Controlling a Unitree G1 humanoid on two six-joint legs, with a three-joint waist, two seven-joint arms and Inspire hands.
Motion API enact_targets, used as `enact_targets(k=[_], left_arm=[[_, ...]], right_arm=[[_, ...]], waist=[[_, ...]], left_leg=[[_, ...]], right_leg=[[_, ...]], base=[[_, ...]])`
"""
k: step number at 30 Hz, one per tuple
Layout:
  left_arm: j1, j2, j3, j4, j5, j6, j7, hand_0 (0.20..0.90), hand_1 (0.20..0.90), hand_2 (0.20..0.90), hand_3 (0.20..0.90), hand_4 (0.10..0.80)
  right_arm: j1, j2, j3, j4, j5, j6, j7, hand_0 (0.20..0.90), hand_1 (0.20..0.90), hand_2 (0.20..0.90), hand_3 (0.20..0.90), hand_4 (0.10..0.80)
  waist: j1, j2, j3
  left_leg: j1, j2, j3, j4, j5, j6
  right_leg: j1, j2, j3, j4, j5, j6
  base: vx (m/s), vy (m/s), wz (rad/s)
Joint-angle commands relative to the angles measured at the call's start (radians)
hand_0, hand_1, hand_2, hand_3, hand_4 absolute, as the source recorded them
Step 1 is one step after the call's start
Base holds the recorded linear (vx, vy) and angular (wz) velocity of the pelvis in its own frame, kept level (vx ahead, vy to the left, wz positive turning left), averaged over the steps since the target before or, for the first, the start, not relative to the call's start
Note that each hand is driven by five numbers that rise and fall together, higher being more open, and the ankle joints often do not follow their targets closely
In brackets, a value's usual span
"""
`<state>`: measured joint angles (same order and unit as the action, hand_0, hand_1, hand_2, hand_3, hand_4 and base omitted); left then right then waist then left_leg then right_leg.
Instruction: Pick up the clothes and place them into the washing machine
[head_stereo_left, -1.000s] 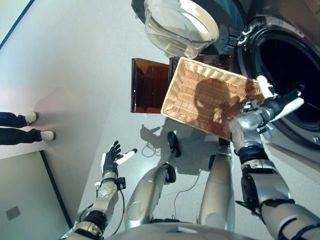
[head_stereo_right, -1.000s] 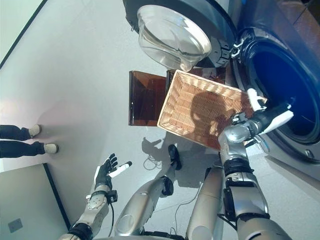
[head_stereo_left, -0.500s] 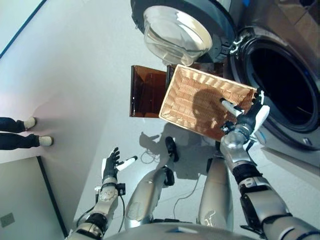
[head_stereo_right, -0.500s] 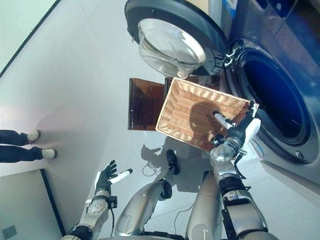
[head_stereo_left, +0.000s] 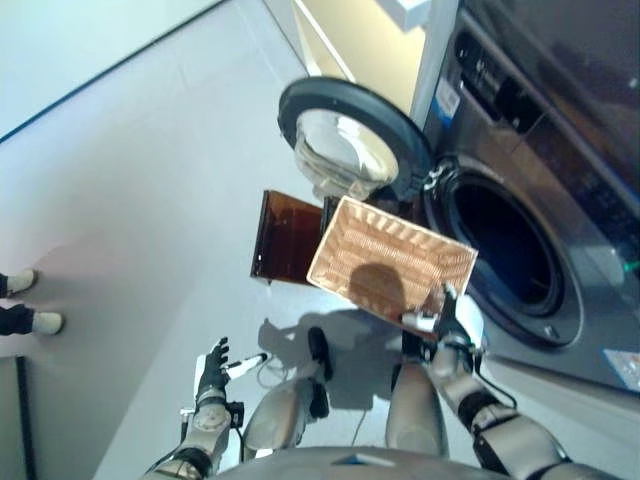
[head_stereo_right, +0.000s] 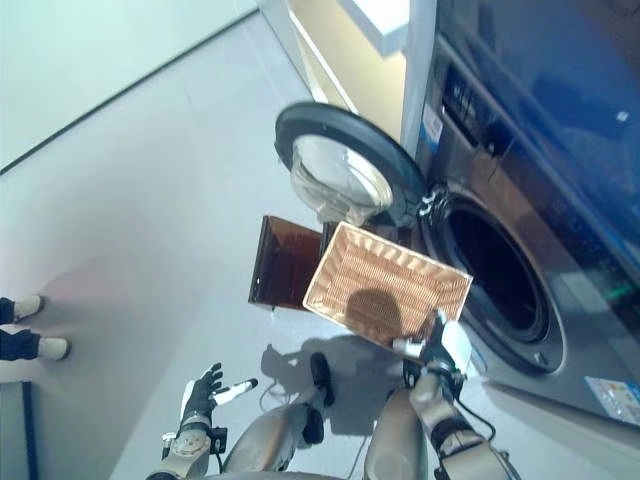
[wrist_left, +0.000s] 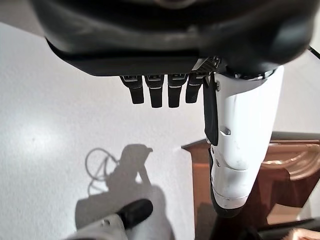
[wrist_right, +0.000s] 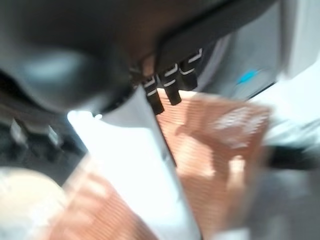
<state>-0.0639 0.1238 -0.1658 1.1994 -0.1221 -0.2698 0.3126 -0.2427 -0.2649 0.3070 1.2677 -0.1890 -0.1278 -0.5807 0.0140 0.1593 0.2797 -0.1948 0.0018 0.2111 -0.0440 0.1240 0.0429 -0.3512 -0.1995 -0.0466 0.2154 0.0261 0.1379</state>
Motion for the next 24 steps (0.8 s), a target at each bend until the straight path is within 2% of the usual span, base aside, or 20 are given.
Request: enact_targets(k=[1,9,19,24], left_arm=[[-0.028,0.028,0.059,0.05,0.0,-0.018,-0.019,0.9,0.9,0.9,0.9,0.8],[-0.011,0.054,0.083,0.098,0.057,0.005,-0.043,0.9,0.9,0.9,0.9,0.8],[0.047,0.129,0.073,0.147,0.237,0.034,-0.073,0.9,0.9,0.9,0.9,0.8],[0.078,0.127,0.077,0.174,0.279,0.053,-0.098,0.9,0.9,0.9,0.9,0.8]], right_arm=[[0.029,-0.031,-0.008,0.053,-0.075,0.042,0.034,0.9,0.9,0.9,0.9,0.8],[0.138,-0.027,-0.043,0.1,-0.119,0.064,0.103,0.9,0.9,0.9,0.9,0.8],[0.176,-0.026,-0.02,0.079,-0.168,0.045,0.186,0.9,0.9,0.9,0.9,0.8],[0.235,0.01,-0.032,0.126,-0.154,0.049,0.258,0.9,0.9,0.9,0.9,0.8]], waist=[[0.0,-0.011,-0.036],[-0.029,-0.073,-0.113],[-0.04,-0.102,-0.212],[-0.042,-0.128,-0.257]], left_leg=[[-0.02,-0.021,0.005,0.041,-0.025,-0.085],[0.069,-0.008,0.013,0.005,-0.039,-0.086],[0.185,-0.001,0.038,-0.041,-0.057,-0.088],[0.247,0.011,0.034,-0.043,-0.076,-0.086]], right_leg=[[0.079,0.029,-0.03,-0.088,0.032,-0.04],[0.181,0.034,-0.042,-0.169,0.048,-0.028],[0.286,0.049,-0.026,-0.234,0.061,-0.016],[0.354,0.062,-0.033,-0.239,0.041,-0.021]], base=[[0.085,-0.027,0.13],[0.064,-0.022,0.0],[0.057,-0.021,-0.07],[0.064,-0.043,-0.06]])
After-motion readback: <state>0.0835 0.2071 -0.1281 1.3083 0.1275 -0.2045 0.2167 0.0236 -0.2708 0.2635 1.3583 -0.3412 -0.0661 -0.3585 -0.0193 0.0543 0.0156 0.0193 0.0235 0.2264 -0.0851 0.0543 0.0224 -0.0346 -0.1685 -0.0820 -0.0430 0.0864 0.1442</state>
